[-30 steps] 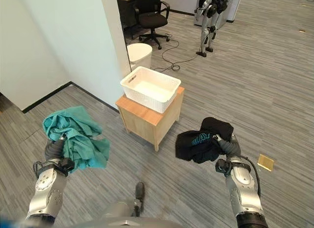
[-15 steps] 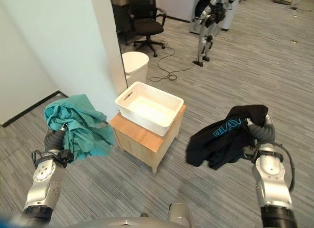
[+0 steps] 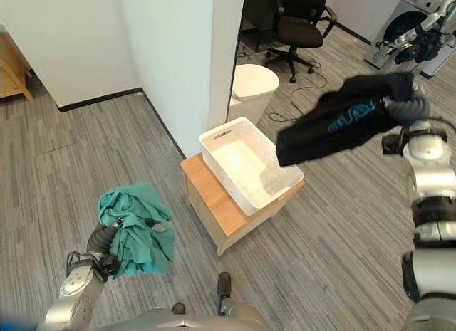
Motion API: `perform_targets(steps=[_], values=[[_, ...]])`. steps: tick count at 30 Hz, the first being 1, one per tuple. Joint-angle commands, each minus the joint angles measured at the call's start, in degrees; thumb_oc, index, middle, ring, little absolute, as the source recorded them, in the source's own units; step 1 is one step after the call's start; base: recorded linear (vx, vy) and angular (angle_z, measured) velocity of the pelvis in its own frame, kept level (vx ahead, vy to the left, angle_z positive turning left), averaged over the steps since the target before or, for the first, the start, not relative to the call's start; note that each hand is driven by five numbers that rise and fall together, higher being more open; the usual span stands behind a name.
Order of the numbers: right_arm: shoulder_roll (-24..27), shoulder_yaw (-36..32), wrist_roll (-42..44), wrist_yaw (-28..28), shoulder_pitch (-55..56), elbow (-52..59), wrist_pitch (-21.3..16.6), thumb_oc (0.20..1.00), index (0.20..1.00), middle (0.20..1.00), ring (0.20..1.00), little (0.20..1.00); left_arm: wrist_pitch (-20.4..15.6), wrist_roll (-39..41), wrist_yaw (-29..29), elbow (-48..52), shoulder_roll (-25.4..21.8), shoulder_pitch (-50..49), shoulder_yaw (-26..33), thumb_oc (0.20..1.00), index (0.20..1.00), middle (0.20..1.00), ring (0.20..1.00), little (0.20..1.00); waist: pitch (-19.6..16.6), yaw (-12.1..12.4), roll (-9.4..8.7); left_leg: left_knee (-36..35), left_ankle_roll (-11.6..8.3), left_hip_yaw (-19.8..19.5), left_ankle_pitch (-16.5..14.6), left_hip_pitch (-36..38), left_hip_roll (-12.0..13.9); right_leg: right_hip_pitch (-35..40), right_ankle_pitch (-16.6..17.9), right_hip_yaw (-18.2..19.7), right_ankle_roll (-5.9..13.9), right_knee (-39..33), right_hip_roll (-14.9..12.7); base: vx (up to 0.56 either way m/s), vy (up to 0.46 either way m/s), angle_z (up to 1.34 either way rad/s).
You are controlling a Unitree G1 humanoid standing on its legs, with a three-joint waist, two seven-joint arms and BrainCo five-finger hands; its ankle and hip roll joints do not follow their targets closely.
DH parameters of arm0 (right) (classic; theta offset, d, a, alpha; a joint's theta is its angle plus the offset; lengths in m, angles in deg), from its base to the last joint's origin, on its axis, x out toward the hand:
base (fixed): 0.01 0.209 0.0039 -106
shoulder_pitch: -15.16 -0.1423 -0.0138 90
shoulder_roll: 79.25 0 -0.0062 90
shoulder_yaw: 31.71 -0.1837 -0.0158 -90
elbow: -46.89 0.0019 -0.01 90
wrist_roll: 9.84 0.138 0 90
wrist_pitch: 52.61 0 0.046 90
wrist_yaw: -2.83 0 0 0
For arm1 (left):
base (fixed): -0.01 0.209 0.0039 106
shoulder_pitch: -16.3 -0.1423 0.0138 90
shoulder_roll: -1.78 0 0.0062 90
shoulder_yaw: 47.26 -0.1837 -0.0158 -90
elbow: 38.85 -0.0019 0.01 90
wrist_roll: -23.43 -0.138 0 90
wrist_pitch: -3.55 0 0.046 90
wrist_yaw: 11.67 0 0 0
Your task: Pick up bed clothes into laundry basket.
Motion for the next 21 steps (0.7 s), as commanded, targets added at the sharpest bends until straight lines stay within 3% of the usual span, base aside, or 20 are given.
perform_targets(steps=[1, 8, 11, 17, 21], values=[[3.9, 5.9, 1.9, -2.7, -12.5, -2.1, -2.1, 0.2, 0.2, 0.2, 0.2, 0.2, -2.6, 3.2, -0.8, 7.1, -5.3, 1.5, 0.6, 0.2, 0.2, 0.2, 0.2, 0.2, -1.6, 1.0, -1.07, -2.0, 0.11, 0.8, 7.2, -5.3, -0.5, 2.1, -5.5, -2.2, 3.97, 6.0, -4.0, 0.0, 0.0, 0.0], [-0.6, 15.8, -1.4, -1.1, -22.1, -4.5, -0.6, 0.2, 0.2, 0.2, 0.2, 0.2, -2.5, 4.1, -0.5, 6.9, -5.4, 1.8, 0.0, 0.2, 0.2, 0.2, 0.2, 0.2, -0.5, 1.8, -1.01, -2.0, -0.22, 0.6, 7.5, -6.5, -0.3, 1.5, -5.4, -2.7, 3.59, 5.5, -3.8, 0.0, -0.002, 0.04], [-5.1, 19.3, -3.7, -0.2, -24.1, -5.2, 0.2, 0.2, 0.2, 0.2, 0.2, 0.2, -2.5, 4.9, -0.2, 6.9, -5.3, 2.3, -1.0, 0.2, 0.2, 0.2, 0.2, 0.2, 0.8, 2.4, -0.9, -2.0, -0.3, 0.5, 7.9, -7.7, -0.2, 0.7, -5.2, -2.7, 3.36, 5.2, -3.6, -0.02, -0.001, 0.0], [-9.2, 20.6, -7.1, -0.3, -23.8, -6.8, 1.5, 0.2, 0.2, 0.2, 0.2, 0.2, -2.8, 5.2, 0.6, 6.8, -5.5, 2.7, -0.8, 0.2, 0.2, 0.2, 0.2, 0.2, 2.4, 3.0, -0.26, -1.9, -0.43, 0.7, 8.4, -9.8, -0.3, -0.9, -4.8, -2.9, 3.1, 4.8, -3.5, -0.03, 0.009, 0.01], [-13.1, 21.7, -13.6, -0.1, -22.3, -15.0, 3.0, 0.2, 0.2, 0.2, 0.2, 0.2, -3.0, 5.1, 1.4, 7.0, -6.1, 3.1, -0.3, 0.2, 0.2, 0.2, 0.2, 0.2, 4.6, 3.8, 1.05, -1.6, -0.46, 0.5, 8.9, -11.9, -0.7, -2.8, -4.5, -2.8, 2.98, 4.8, -3.5, -0.05, 0.013, 0.01]])
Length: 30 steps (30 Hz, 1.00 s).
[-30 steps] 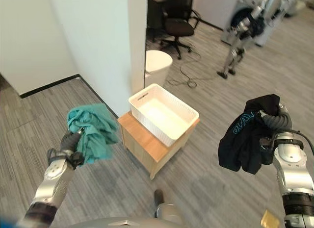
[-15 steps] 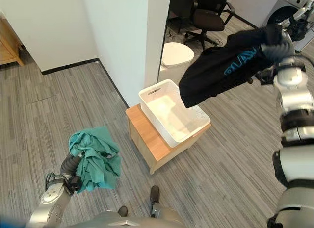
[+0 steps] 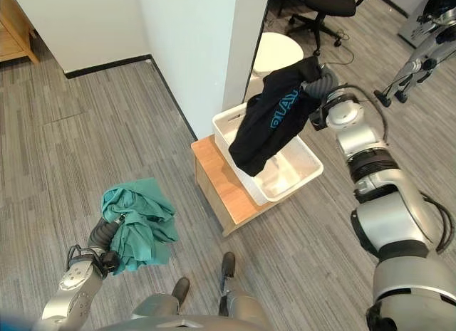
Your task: Pick up bed clothes into laundry basket.
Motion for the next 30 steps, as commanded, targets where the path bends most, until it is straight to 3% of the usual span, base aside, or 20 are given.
perform_targets(steps=[1, 9, 10, 11, 12, 17, 19, 21, 23, 24, 26, 27, 29, 30], values=[[1.8, 3.5, -9.1, -0.1, -6.6, -6.8, -0.2, 0.2, 0.2, 0.2, 0.2, 0.2, -3.6, 2.9, 0.6, 6.5, -3.6, 1.2, 1.8, 0.2, 0.2, 0.2, 0.2, 0.2, 1.2, 1.6, 2.03, -4.6, -0.44, 0.7, 9.2, -5.1, 1.3, 2.8, -6.4, -2.0, 3.07, 4.8, -1.8, -0.04, 0.03, -0.01], [-5.4, 3.9, -17.8, 0.7, -3.9, -18.0, 0.9, 0.2, 0.2, 0.2, 0.2, 0.2, -4.7, 3.6, 1.0, 5.7, -4.6, 3.0, 1.8, 0.2, 0.2, 0.2, 0.2, 0.2, 2.2, 3.5, 6.56, -4.6, -0.43, 0.4, 9.8, -7.9, 0.4, 0.8, -5.8, -2.4, 3.2, 3.4, -2.4, 0.0, 0.012, 0.0], [-5.7, 4.2, -17.9, 1.4, -3.9, -17.9, 0.7, 0.57, 0.57, 0.57, 0.57, 0.57, -4.8, 3.6, 1.1, 5.2, -4.5, 3.5, 1.7, 0.2, 0.2, 0.2, 0.2, 0.2, 2.1, 3.6, 6.85, -4.7, -0.45, 0.5, 9.9, -8.0, 0.3, 0.6, -5.7, -2.3, 3.2, 3.2, -2.3, 0.0, 0.0, 0.0], [-5.7, 4.3, -17.9, 1.4, -4.0, -17.9, 0.7, 1.0, 1.0, 1.0, 1.0, 1.0, -4.8, 3.6, 1.1, 5.2, -4.5, 3.6, 1.7, 0.2, 0.2, 0.2, 0.2, 0.2, 2.1, 3.6, 6.87, -4.7, -0.45, 0.5, 9.9, -8.1, 0.3, 0.6, -5.7, -2.3, 3.2, 3.2, -2.3, 0.03, -0.007, -0.01], [-6.6, 5.6, -16.9, 3.8, -4.5, -15.7, 0.3, 1.0, 1.0, 1.0, 1.0, 1.0, -5.1, 3.7, 1.1, 4.7, -4.4, 4.4, 1.5, 0.2, 0.2, 0.2, 0.2, 0.2, 1.9, 3.6, 7.17, -4.8, -0.56, 0.7, 9.9, -8.1, 0.4, 0.6, -5.7, -2.3, 3.3, 2.9, -2.3, 0.04, -0.013, -0.01], [-6.4, 6.6, -14.4, 4.0, -4.7, -6.2, -0.2, 1.0, 1.0, 1.0, 1.0, 1.0, -5.5, 3.6, 1.9, 4.5, -4.0, 4.7, 2.4, 0.2, 0.2, 0.2, 0.2, 0.2, 1.5, 2.8, 7.09, -5.1, -0.76, 1.6, 9.7, -7.7, 0.7, 0.9, -5.7, -1.7, 3.47, 2.6, -2.0, 0.03, -0.004, -0.05], [-2.2, 6.9, -12.4, 5.1, -1.5, 13.2, -0.9, 1.0, 1.0, 1.0, 1.0, 1.0, -5.7, 2.2, 2.8, 4.9, -5.0, 5.0, 4.9, 0.2, 0.2, 0.2, 0.2, 0.2, 0.9, 0.9, 6.5, -5.2, -1.03, 2.8, 9.3, -6.8, 1.2, 1.4, -6.1, -1.0, 3.62, 2.6, -1.8, 0.04, -0.002, -0.17], [-0.1, 6.4, -12.4, 5.7, 0.6, 19.1, -0.9, 1.0, 1.0, 1.0, 1.0, 1.0, -5.8, 1.6, 2.9, 5.1, -5.4, 5.3, 5.7, 0.2, 0.2, 0.2, 0.2, 0.2, 0.7, 0.3, 6.35, -5.2, -1.1, 3.1, 9.0, -6.2, 1.4, 1.8, -6.2, -0.7, 3.64, 2.6, -1.6, 0.06, 0.001, -0.17], [5.8, 0.0, -7.9, 6.0, 9.4, 33.3, -2.7, 1.0, 1.0, 1.0, 1.0, 1.0, -6.2, -0.3, 2.6, 7.4, -9.3, 8.5, 7.8, 0.2, 0.2, 0.2, 0.2, 0.2, -0.6, -2.1, 6.45, -5.2, -1.32, 4.0, 8.3, -4.6, 1.9, 3.2, -6.7, -0.3, 3.79, 2.4, -1.6, 0.09, -0.01, -0.15], [6.0, -0.6, -7.9, 6.1, 10.1, 33.8, -2.5, 1.0, 1.0, 1.0, 1.0, 1.0, -6.2, -0.3, 2.6, 7.4, -9.5, 8.6, 7.6, 0.2, 0.2, 0.2, 0.2, 0.2, -0.6, -1.9, 6.33, -5.2, -1.32, 3.9, 8.3, -4.5, 1.9, 3.3, -6.8, -0.4, 3.78, 2.4, -1.6, 0.08, -0.001, 0.03], [7.9, -5.9, -5.8, 6.8, 16.8, 39.7, -3.0, 1.0, 1.0, 1.0, 1.0, 1.0, -6.4, -0.6, 2.4, 9.2, -11.9, 11.0, 7.8, 0.2, 0.2, 0.2, 0.2, 0.2, -1.7, -3.3, 6.61, -5.2, -1.41, 4.3, 7.8, -3.5, 2.1, 4.3, -7.1, -0.4, 3.88, 2.2, -1.7, 0.09, 0.008, -0.14], [9.0, -13.1, -3.8, 6.9, 25.3, 46.4, -3.7, 1.0, 1.0, 1.0, 1.0, 1.0, -6.6, -0.7, 2.4, 11.5, -14.4, 14.3, 8.7, 0.2, 0.2, 0.2, 0.2, 0.2, -2.5, -5.6, 7.25, -5.2, -1.59, 5.0, 7.4, -2.4, 2.3, 5.1, -7.4, 0.1, 4.0, 2.1, -1.7, 0.08, 0.009, -0.11], [9.4, -16.2, -3.8, 7.9, 29.3, 49.6, -3.9, 1.0, 1.0, 1.0, 1.0, 1.0, -6.7, -1.2, 2.3, 12.4, -15.4, 15.4, 8.5, 0.2, 0.2, 0.2, 0.2, 0.2, -2.8, -6.1, 7.38, -5.2, -1.61, 5.4, 7.2, -1.9, 2.4, 5.5, -7.5, 0.1, 4.09, 2.1, -1.7, 0.07, 0.011, -0.09], [8.5, -24.3, -2.9, 7.2, 39.1, 53.8, -4.6, 1.0, 1.0, 1.0, 1.0, 1.0, -6.9, -1.5, 2.1, 14.8, -16.9, 18.4, 8.0, 0.2, 0.2, 0.2, 0.2, 0.2, -3.6, -7.5, 7.77, -5.2, -1.65, 6.2, 6.7, -1.0, 2.5, 6.1, -7.8, 0.4, 4.32, 2.0, -1.7, 0.08, 0.005, -0.34]])
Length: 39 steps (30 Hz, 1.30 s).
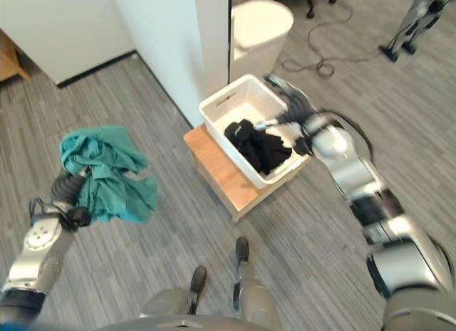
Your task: Pick up bed clothes into laundry basket.
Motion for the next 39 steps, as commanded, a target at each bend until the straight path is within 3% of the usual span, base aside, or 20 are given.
perform_targets(steps=[1, 3, 6, 8, 12, 19, 24, 31, 39], values=[[0.4, -6.4, 3.5, 0.1, 6.7, 2.6, -3.3, 1.0, 1.0, 1.0, 1.0, 1.0, -4.4, -2.9, -0.5, 3.1, -1.8, 6.5, -0.8, 0.2, 0.2, 0.2, 0.2, 0.2, -3.7, -2.7, 2.54, -3.5, -2.04, 1.8, 6.4, -2.3, 2.7, 6.9, -7.3, -2.3, 3.75, 2.1, -1.7, 0.06, -0.001, -0.34], [-1.1, -9.7, 3.9, 0.0, 10.7, 3.3, -3.3, 1.0, 1.0, 1.0, 1.0, 1.0, -4.4, -3.8, -0.7, 2.9, -3.2, 7.8, -1.2, 0.2, 0.2, 0.2, 0.2, 0.2, -4.2, -3.0, 2.63, -3.5, -2.05, 2.4, 6.2, -1.9, 2.8, 7.2, -7.3, -2.0, 3.9, 2.0, -1.6, 0.05, 0.002, -0.33], [-11.3, -15.9, 5.1, 2.2, 28.7, 4.8, -4.4, 1.0, 1.0, 1.0, 1.0, 1.0, -5.2, -6.9, -0.9, -1.1, -13.3, 17.4, -2.4, 0.2, 0.2, 0.2, 0.2, 0.2, -5.6, -8.3, 4.53, -3.5, -2.33, 6.6, 5.4, -0.3, 3.2, 7.4, -7.0, 1.0, 4.63, 1.9, -1.2, 0.07, 0.003, -0.47], [-12.0, -16.1, 5.1, 3.4, 30.4, 5.2, -4.3, 1.0, 1.0, 1.0, 1.0, 1.0, -5.7, -6.8, -0.6, -2.5, -14.0, 18.6, -2.9, 0.2, 0.2, 0.2, 0.2, 0.2, -5.8, -8.4, 4.52, -3.5, -2.43, 7.5, 5.3, -0.1, 3.3, 7.3, -6.9, 1.7, 4.68, 2.0, -1.1, 0.02, 0.01, -0.51], [-16.7, -14.0, 7.7, 4.4, 37.5, 3.4, -3.5, 1.0, 1.0, 1.0, 1.0, 1.0, -4.9, -2.6, 1.0, -13.9, -15.9, 25.1, -5.5, 0.2, 0.2, 0.2, 0.2, 0.2, -5.8, -12.0, 5.56, -3.5, -2.9, 11.2, 5.1, 0.3, 3.7, 6.4, -6.0, 4.2, 5.32, 1.9, -0.6, 0.01, 0.005, -0.55], [-16.4, -11.5, 6.4, 6.3, 39.5, 4.8, -2.3, 1.0, 1.0, 1.0, 1.0, 1.0, -3.2, 1.5, -0.3, -26.8, -18.6, 32.1, -8.9, 0.2, 0.2, 0.2, 0.2, 0.2, -4.7, -14.9, 6.43, -3.5, -3.31, 14.8, 5.2, -0.4, 4.1, 4.5, -4.9, 6.4, 5.99, 1.9, 0.1, 0.0, 0.006, -0.42], [-16.5, -10.6, 5.9, 6.2, 39.0, 4.6, -2.4, 1.0, 1.0, 1.0, 1.0, 1.0, -2.6, -0.7, -1.3, -29.7, -18.5, 33.7, -11.6, 0.2, 0.2, 0.2, 0.2, 0.2, -3.5, -15.5, 6.95, -3.5, -3.29, 15.6, 5.3, -0.9, 4.0, 3.5, -4.6, 6.9, 6.26, 1.9, 0.0, -0.01, 0.007, -0.12], [-16.2, -7.8, 5.3, 4.7, 36.2, 3.8, -2.9, 1.0, 1.0, 1.0, 1.0, 1.0, -1.3, -4.3, -2.2, -37.1, -13.7, 40.5, -18.8, 0.2, 0.2, 0.2, 0.2, 0.2, 0.6, -16.8, 7.72, -3.5, -3.42, 15.5, 6.1, -3.6, 3.8, 1.0, -3.9, 6.1, 6.25, 2.2, -0.4, -0.07, 0.005, 0.0], [-15.9, -5.3, 4.9, 2.8, 34.0, 3.9, -3.7, 1.0, 1.0, 1.0, 1.0, 1.0, -0.7, -8.1, 0.1, -45.6, -10.8, 47.6, -21.5, 0.2, 0.2, 0.2, 0.2, 0.2, 5.1, -17.6, 6.92, -3.5, -3.52, 15.7, 7.1, -7.4, 3.8, -2.9, -2.7, 6.0, 6.2, 2.6, -0.4, -0.07, -0.003, 0.0]])
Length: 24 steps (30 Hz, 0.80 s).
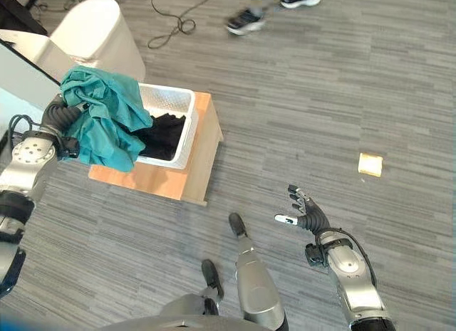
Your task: Pick up bed clothes into laundry basket.
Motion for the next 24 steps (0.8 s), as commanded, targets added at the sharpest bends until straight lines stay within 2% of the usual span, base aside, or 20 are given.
perform_targets(steps=[1, 6, 14, 15, 16, 20, 24], values=[[1.0, 0.0, -0.4, -1.8, 0.1, 2.6, -3.2, 1.0, 1.0, 1.0, 1.0, 1.0, -1.6, -2.2, 3.3, -5.0, -1.6, 5.1, 3.4, 0.2, 0.2, 0.2, 0.2, 0.2, 0.3, -0.1, -0.75, 0.6, -2.12, -1.6, 5.4, -3.8, 1.6, 4.7, -5.7, 1.5, 5.88, 2.5, -2.7, -0.03, -0.008, 0.02], [1.1, 1.1, -0.9, -3.7, -1.4, 2.4, -3.7, 1.0, 1.0, 1.0, 1.0, 1.0, -1.0, -4.0, 3.9, -9.0, 0.5, 6.3, 3.6, 0.2, 0.2, 0.2, 0.2, 0.2, 2.7, -0.3, -1.59, 0.6, -2.27, -1.2, 5.8, -5.9, 1.8, 2.5, -5.2, 1.8, 5.8, 2.5, -2.6, -0.04, -0.004, -0.06], [1.0, 3.8, -1.0, -4.6, -2.5, 2.7, -4.9, 1.0, 1.0, 1.0, 1.0, 1.0, 0.2, -9.2, 4.2, -15.5, 3.0, 9.4, 1.6, 0.2, 0.2, 0.2, 0.2, 0.2, 4.3, -0.4, -2.0, 0.6, -2.29, -1.3, 5.4, -7.0, 1.9, 1.7, -5.2, 1.8, 5.82, 2.2, -2.5, 0.0, -0.002, -0.01], [1.0, 3.9, -1.0, -4.6, -2.6, 2.7, -4.9, 1.0, 1.0, 1.0, 1.0, 1.0, 0.2, -9.2, 4.2, -15.5, 3.0, 9.4, 1.6, 0.347, 0.347, 0.347, 0.347, 0.347, 4.2, -0.4, -2.11, 0.6, -2.35, -1.3, 5.7, -7.2, 1.9, 1.4, -5.0, 1.8, 5.79, 2.2, -2.6, 0.0, 0.0, 0.0], [1.0, 4.3, -1.0, -4.7, -2.4, 2.7, -5.1, 1.0, 1.0, 1.0, 1.0, 1.0, 0.1, -9.2, 4.5, -15.3, 3.6, 9.6, 1.7, 1.0, 1.0, 1.0, 1.0, 1.0, 4.1, -0.3, -2.16, 0.6, -2.37, -1.3, 5.7, -7.4, 1.9, 1.3, -5.0, 1.7, 5.81, 2.2, -2.6, 0.0, 0.0, 0.0], [1.0, 4.3, -0.9, -4.9, -2.0, 2.9, -5.2, 1.0, 1.0, 1.0, 1.0, 1.0, -0.3, -9.7, 5.0, -13.9, 3.9, 9.9, 1.0, 1.0, 1.0, 1.0, 1.0, 1.0, 3.9, -0.3, -2.03, 0.6, -2.41, -1.6, 5.6, -7.3, 1.8, 1.5, -5.1, 1.6, 5.82, 2.0, -2.7, 0.0, 0.0, 0.0], [1.4, 3.9, -1.0, -4.3, -1.3, 3.3, -5.6, 1.0, 1.0, 1.0, 1.0, 1.0, -1.6, -10.0, 4.5, -5.7, 2.5, 8.6, -0.9, 1.0, 1.0, 1.0, 1.0, 1.0, 3.4, 0.5, -1.24, 0.6, -2.41, -2.4, 5.4, -6.6, 1.8, 2.6, -5.5, 1.2, 5.81, 1.8, -3.0, 0.0, -0.005, 0.03]])
